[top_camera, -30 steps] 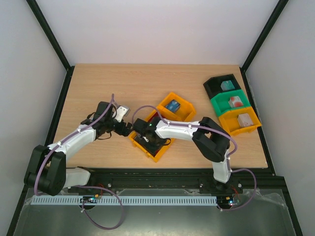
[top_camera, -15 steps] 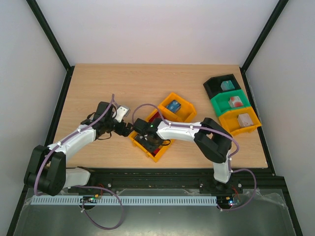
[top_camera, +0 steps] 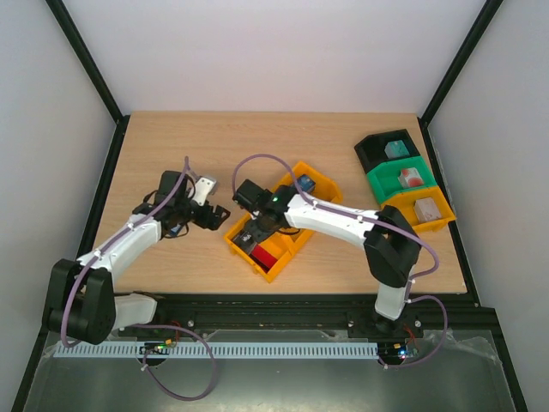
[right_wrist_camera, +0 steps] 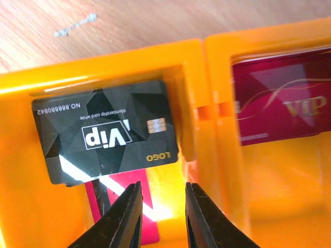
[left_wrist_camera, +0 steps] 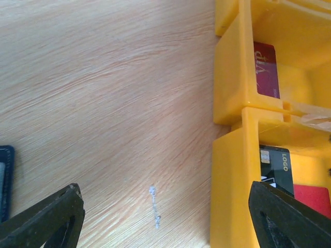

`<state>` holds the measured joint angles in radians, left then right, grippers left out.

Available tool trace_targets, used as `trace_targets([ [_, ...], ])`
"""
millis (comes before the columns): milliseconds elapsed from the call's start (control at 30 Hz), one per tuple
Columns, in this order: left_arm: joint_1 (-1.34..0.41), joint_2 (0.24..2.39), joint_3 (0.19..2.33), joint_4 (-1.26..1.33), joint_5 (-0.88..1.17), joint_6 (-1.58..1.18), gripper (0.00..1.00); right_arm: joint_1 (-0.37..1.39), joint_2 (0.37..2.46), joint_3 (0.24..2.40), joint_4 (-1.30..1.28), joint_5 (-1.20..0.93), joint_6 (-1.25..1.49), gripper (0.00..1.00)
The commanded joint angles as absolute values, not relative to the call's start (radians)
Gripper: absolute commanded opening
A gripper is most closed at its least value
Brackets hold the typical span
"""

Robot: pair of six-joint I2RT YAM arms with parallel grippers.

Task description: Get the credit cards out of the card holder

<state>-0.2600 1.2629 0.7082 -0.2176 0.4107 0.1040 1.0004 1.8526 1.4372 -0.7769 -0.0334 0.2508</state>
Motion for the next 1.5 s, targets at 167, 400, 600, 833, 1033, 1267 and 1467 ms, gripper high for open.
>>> trace_targets([
  [167,-0.114,1.297,0.853,-0.379,0.306,0.139,0.99,0.932,1.694,1.425,-0.738,-0.050,0.260,0.29],
  [400,0.005,1.449,1.008,-0.513,0.138,0.304,0.99,0.909,1.642,1.396,-0.720,-0.006,0.256,0.39],
  [600,0.052,1.546,1.015,-0.580,0.046,0.352,0.99,0.898,1.612,1.360,-0.708,0.008,0.263,0.46],
  [833,0.086,1.652,0.982,-0.566,-0.010,0.390,0.99,0.897,1.597,1.343,-0.707,0.015,0.254,0.50],
  [1033,0.085,1.693,0.927,-0.550,0.024,0.454,0.99,0.897,1.586,1.328,-0.701,0.017,0.252,0.50],
  [1267,0.074,1.736,0.891,-0.511,0.108,0.512,0.93,0.897,1.583,1.328,-0.704,0.023,0.250,0.50],
  [1467,0.060,1.741,0.879,-0.517,0.189,0.555,0.67,0.897,1.573,1.328,-0.706,0.034,0.253,0.50],
])
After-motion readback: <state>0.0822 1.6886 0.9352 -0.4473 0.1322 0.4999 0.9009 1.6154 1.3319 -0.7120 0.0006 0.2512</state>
